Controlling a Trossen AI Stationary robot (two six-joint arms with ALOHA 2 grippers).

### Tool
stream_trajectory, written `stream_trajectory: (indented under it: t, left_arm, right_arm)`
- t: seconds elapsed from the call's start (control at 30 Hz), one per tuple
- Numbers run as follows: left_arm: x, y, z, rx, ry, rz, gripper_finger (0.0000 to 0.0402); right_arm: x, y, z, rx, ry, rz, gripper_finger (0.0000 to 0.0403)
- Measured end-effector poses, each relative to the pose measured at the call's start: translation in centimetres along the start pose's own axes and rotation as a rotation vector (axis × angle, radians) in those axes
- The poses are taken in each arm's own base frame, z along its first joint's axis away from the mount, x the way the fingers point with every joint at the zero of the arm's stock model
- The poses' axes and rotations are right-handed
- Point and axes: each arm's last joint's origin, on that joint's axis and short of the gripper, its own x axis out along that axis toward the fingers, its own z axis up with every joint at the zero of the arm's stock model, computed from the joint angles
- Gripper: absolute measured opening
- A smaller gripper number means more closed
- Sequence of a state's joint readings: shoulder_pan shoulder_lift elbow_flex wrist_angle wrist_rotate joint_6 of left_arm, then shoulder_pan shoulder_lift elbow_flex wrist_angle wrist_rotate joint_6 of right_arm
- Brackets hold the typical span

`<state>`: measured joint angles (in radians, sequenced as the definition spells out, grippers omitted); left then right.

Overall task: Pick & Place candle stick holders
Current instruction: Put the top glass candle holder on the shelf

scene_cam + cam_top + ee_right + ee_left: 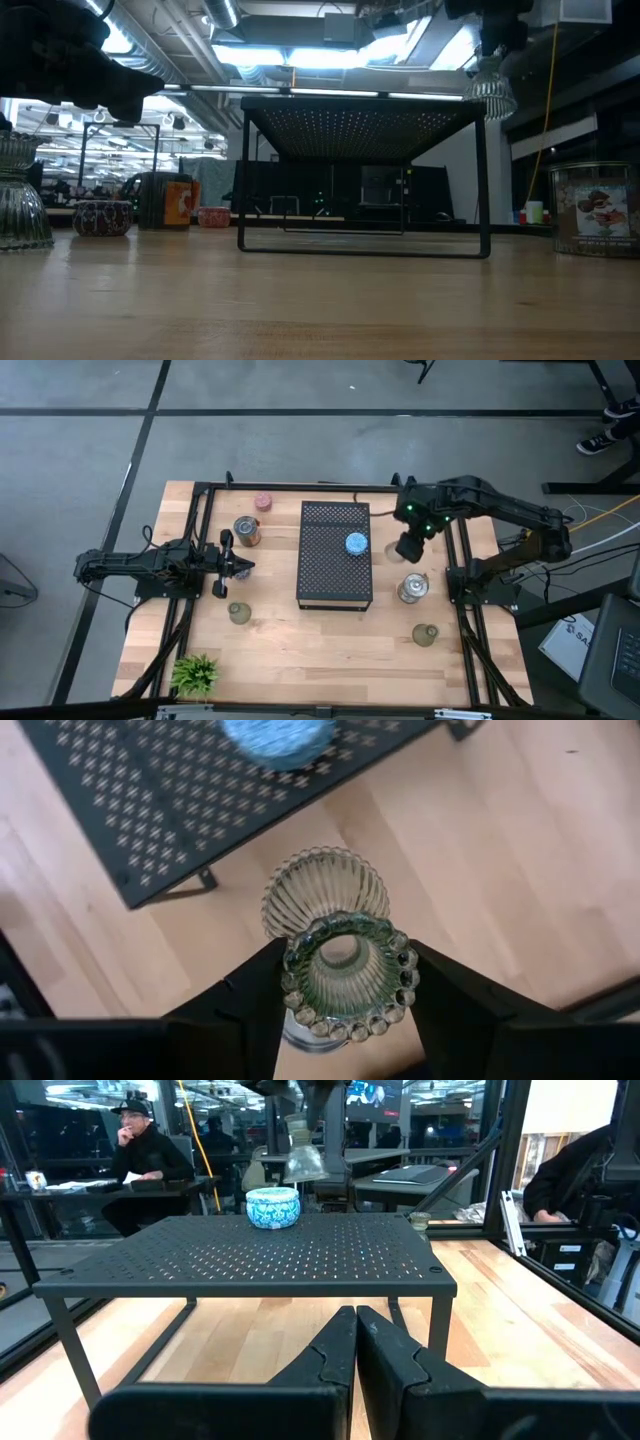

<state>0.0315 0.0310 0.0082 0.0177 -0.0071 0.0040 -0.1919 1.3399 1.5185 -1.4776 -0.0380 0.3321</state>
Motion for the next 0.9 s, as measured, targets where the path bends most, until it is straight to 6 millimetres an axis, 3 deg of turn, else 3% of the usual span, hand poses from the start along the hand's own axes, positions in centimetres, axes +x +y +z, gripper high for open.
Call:
stream_trajectory:
  t: [0.37,0.9]
  left_arm:
    - [0.0,0.0,0.0,0.000,0.000,0.001,0.0006]
    - [0.0,0.0,0.0,0.000,0.000,0.000,0.0006]
  right_arm:
    - [0.8,2.1,-0.1,-0.085,0.038,0.018,0.0188]
    - [0.1,6.9,4.7,-0.243,-0.005,0.073,0.0188]
